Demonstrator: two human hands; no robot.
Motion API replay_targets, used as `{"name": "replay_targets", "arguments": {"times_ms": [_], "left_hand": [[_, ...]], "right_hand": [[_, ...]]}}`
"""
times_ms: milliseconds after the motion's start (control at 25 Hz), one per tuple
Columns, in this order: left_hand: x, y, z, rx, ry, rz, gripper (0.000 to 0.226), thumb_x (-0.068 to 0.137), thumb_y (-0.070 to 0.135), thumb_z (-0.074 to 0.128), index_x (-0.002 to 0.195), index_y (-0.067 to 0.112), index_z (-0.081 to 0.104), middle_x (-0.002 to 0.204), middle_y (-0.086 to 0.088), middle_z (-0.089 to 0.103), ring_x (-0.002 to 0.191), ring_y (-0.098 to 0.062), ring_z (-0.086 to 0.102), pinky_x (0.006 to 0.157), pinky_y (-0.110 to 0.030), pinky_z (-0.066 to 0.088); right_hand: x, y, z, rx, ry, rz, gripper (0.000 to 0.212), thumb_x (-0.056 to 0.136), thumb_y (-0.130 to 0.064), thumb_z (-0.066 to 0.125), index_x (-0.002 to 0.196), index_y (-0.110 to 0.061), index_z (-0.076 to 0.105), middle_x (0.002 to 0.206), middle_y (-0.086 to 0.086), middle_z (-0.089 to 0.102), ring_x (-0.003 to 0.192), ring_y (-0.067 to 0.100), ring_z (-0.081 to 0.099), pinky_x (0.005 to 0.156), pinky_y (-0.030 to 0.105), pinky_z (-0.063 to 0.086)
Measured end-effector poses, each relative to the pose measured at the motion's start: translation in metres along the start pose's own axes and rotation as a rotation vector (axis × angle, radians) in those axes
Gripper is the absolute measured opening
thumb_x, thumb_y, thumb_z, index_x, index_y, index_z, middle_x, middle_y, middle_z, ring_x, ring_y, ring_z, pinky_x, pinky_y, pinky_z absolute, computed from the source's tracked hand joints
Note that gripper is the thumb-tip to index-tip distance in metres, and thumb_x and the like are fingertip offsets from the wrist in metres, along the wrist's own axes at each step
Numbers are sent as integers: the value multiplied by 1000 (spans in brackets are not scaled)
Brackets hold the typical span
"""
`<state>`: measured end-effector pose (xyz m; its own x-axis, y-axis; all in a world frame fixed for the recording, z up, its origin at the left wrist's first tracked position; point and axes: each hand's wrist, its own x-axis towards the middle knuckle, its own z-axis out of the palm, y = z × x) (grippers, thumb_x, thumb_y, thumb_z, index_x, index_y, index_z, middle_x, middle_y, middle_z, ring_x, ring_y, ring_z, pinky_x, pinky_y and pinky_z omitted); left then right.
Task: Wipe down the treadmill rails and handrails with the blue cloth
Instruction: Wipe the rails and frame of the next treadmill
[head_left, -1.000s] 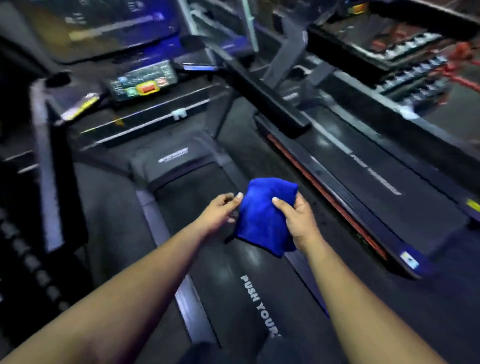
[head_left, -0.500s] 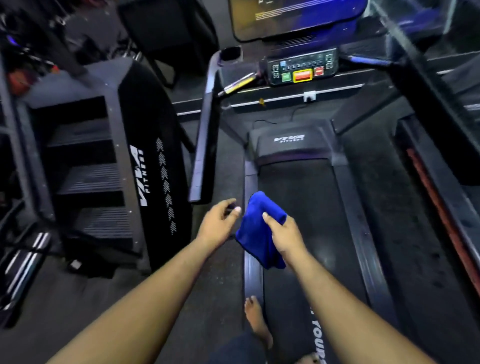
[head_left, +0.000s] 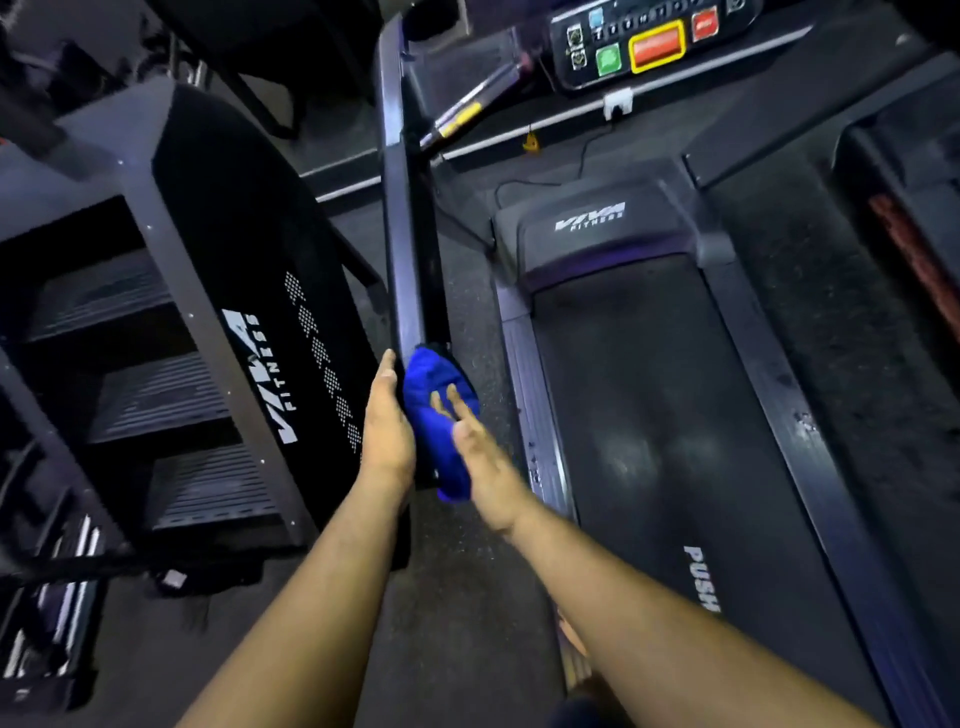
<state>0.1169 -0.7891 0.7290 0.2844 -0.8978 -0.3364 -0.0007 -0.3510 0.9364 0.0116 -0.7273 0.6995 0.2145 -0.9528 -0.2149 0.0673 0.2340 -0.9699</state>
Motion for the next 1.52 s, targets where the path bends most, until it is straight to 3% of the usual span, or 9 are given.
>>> {"name": "replay_targets", "arguments": {"times_ms": [120, 280, 480, 680, 880, 1040, 1120, 1320, 1520], "left_hand": [[10, -15, -5, -4, -46, 32, 74, 85, 48, 43, 151, 16, 37, 158, 4, 37, 145, -8, 33, 124, -36, 20], [11, -33, -15, 193, -22, -2, 59, 94, 48, 42, 140, 11, 53, 146, -10, 53, 139, -25, 46, 118, -49, 31], [-5, -15, -9, 406, -11, 192, 47, 97, 36, 42, 144, 36, 38, 154, 12, 39, 142, 4, 32, 118, -24, 25], [0, -13, -2, 486, -23, 197, 70, 92, 41, 28, 154, 9, 22, 164, -2, 20, 152, -7, 15, 125, -42, 13], [0, -9, -1, 553, 3, 192, 70, 92, 41, 26, 155, 9, 23, 163, 2, 19, 152, -5, 14, 126, -42, 12], [0, -8, 0, 608, -12, 184, 67, 96, 43, 25, 155, 12, 19, 164, 3, 16, 152, -8, 12, 125, -45, 11], [-1, -9, -1, 613, -15, 193, 65, 97, 43, 24, 155, 16, 17, 164, 4, 15, 153, -9, 11, 125, -47, 11], [0, -6, 2, 662, -15, 195, 71, 98, 50, 26, 157, 12, 16, 165, 3, 12, 153, -8, 9, 125, -44, 13], [-4, -1, 8, 960, -8, 225, 87, 94, 73, 10, 159, 14, 7, 168, 2, 1, 154, -10, -1, 124, -44, 17]], "right_hand": [[16, 3, 3, 162, 170, 46, 49, 96, -62, 36, 129, -34, 60, 144, -11, 50, 138, 9, 42, 121, 40, 26], [39, 3, -4, 266, 217, 90, 52, 96, -49, 40, 126, -16, 67, 137, 3, 60, 134, 22, 50, 120, 50, 28], [73, 4, 18, -54, 131, 20, 78, 89, -61, 36, 156, -34, 8, 167, -5, 3, 153, 13, -5, 123, 41, -2], [115, -9, -1, -69, 134, 84, 86, 85, -66, 31, 156, -27, 3, 167, 1, -1, 152, 11, -8, 125, 42, 0], [63, 9, 14, 23, 53, 81, 72, 89, -75, 31, 147, -55, -7, 166, -4, -12, 151, 9, -14, 124, 36, -3], [148, 16, -5, -61, 106, -9, 56, 104, -49, 24, 150, -18, 29, 160, 27, 8, 150, 37, 1, 116, 11, -6], [129, 14, -6, 4, 62, 126, 57, 104, -34, 33, 155, -10, 22, 164, 18, 4, 153, 29, 0, 114, 6, -5], [117, -5, -4, -145, 51, -124, 72, 97, -44, 35, 155, -16, 3, 163, 3, -3, 153, 19, -6, 125, 42, -1], [204, -35, -24, -184, 51, 2, 78, 93, -40, 44, 157, -22, 2, 167, 7, 1, 153, 17, -3, 124, 46, 2]]}}
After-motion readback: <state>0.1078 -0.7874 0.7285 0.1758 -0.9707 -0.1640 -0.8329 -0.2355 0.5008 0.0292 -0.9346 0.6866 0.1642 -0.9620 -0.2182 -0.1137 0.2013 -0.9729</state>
